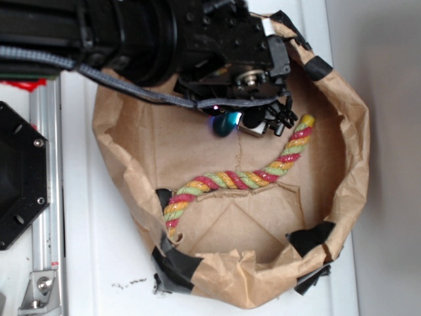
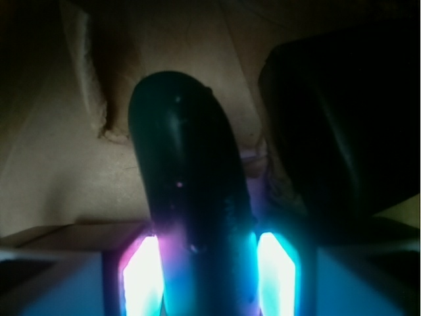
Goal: Grab the plastic pickle.
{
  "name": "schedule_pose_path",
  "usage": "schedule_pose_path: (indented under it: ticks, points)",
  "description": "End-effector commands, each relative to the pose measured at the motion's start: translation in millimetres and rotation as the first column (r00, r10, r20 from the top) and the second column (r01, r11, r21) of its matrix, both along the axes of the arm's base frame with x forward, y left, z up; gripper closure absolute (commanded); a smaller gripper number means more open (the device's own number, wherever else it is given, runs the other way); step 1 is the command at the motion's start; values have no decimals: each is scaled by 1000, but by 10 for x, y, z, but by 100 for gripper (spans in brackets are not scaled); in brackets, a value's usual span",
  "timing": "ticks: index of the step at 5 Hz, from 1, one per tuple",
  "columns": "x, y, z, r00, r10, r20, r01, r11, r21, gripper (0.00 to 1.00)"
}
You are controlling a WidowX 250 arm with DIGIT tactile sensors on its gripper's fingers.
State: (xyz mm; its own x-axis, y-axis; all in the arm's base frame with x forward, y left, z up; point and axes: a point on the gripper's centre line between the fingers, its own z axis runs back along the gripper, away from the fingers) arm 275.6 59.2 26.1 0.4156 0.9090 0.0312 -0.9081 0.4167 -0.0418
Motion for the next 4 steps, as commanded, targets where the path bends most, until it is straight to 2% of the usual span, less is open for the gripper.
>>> schedule_pose_path:
  ticks: [1,2,3,4]
  points:
    - [-211,-20,831,955,-293,48,284,949,139,100]
    - [-302,-279,1213,875,-485,8,478,865,149,100]
    - [-257,-430,1264,822,-568,35,555,814,172,100]
    - [-92,-498,1149,796,-604,37,589,787,181,100]
